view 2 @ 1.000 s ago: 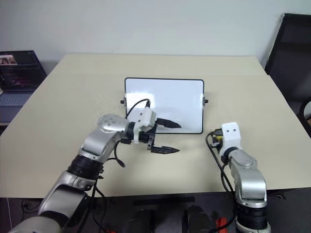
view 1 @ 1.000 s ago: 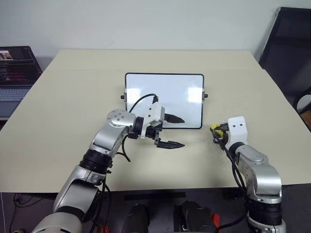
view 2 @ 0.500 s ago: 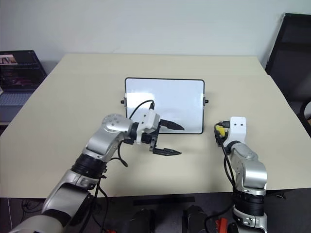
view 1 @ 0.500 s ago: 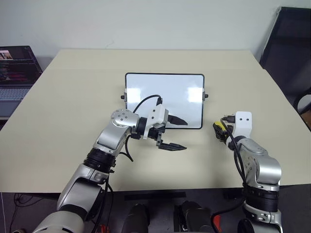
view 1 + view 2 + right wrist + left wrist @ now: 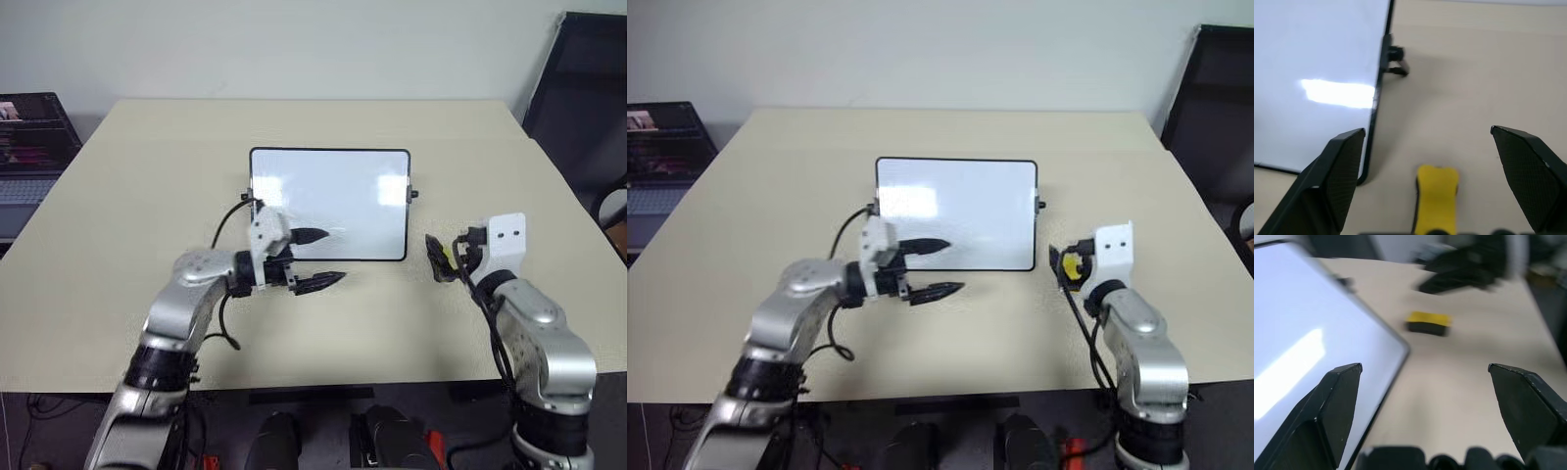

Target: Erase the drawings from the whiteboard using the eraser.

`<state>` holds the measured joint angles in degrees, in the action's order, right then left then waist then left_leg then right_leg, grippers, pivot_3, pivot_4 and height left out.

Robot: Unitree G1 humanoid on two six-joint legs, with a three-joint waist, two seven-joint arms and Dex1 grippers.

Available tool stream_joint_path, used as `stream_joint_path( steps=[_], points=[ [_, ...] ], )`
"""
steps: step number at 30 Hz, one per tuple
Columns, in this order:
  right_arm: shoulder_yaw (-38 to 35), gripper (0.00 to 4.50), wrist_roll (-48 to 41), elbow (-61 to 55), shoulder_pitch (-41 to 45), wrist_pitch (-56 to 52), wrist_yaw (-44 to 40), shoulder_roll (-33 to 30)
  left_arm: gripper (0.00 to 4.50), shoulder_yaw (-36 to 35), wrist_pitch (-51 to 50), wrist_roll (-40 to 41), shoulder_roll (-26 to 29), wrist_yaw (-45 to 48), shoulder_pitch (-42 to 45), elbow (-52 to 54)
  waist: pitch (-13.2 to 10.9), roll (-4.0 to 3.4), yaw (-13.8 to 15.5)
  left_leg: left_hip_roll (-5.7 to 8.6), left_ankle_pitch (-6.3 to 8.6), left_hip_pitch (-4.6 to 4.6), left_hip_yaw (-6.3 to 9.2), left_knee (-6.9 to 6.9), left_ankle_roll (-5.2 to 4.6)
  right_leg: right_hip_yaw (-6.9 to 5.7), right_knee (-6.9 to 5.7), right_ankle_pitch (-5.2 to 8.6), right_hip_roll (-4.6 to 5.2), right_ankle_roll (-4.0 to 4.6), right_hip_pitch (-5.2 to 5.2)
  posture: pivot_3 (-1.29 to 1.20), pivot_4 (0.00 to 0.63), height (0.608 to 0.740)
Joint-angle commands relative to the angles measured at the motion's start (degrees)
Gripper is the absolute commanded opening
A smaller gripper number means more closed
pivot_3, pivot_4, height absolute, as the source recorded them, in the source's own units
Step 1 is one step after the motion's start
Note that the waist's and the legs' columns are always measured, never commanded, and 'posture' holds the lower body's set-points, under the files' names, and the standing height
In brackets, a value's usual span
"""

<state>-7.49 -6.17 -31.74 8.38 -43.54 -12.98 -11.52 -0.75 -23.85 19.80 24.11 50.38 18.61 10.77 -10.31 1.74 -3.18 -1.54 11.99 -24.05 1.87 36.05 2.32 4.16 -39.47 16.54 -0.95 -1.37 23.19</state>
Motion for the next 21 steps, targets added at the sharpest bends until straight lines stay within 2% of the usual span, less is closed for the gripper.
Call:
stream_joint_path(
  steps=[1,5,8,10,12,21],
  points=[
    [1.71,4.49,2.7,-0.65,-3.08,13.26,2.07,0.99,4.5,-4.68,-1.51,-0.85,-3.25,-12.46,-4.55,8.31,0.0,0.0,0.11,0.02,0.0,0.0,0.0,0.01,0.0,0.02,0.01,0.0,0.03,-0.01,0.0,0.0,0.15,0.74],
    [2.43,4.49,3.49,2.61,-7.62,25.16,3.83,3.22,4.5,-7.53,2.64,-7.16,-8.92,-26.74,-9.68,11.83,0.07,0.11,0.48,0.02,-0.02,0.08,-0.04,0.11,0.02,0.01,0.06,-0.05,0.03,-0.08,-0.13,0.0,0.15,0.74],
    [3.14,4.49,3.77,4.16,-11.55,33.84,2.62,3.04,4.5,-8.26,8.58,-12.99,-10.44,-33.23,-14.32,12.24,0.1,0.09,0.55,-0.01,-0.02,0.34,-0.05,0.07,0.02,0.03,0.15,-0.04,0.02,-0.07,-0.4,0.0,0.15,0.74],
    [0.47,4.49,-1.17,4.55,-12.99,33.41,0.79,3.32,4.5,-8.05,9.68,-15.33,-12.12,-37.56,-15.48,12.72,0.1,0.09,0.77,-0.02,-0.02,0.4,-0.04,0.07,0.02,0.0,0.24,-0.04,0.01,-0.07,-0.52,0.0,0.15,0.74],
    [1.16,4.49,-3.46,3.51,-16.04,34.02,-0.42,4.13,4.5,-9.83,11.21,-16.45,-12.7,-40.23,-17.9,13.04,0.11,0.11,1.01,-0.01,-0.02,0.43,-0.01,0.09,0.01,-0.02,0.39,-0.07,0.01,-0.11,-0.65,0.0,0.15,0.74],
    [3.12,4.49,-3.6,-0.62,-20.14,30.02,-1.07,1.69,4.5,-11.4,11.39,-17.01,-12.33,-42.64,-23.87,13.06,0.12,0.11,1.17,-0.05,-0.01,0.71,-0.01,-0.01,0.01,-0.01,0.49,-0.02,0.02,-0.05,-0.91,0.0,0.15,0.74]
  ],
)
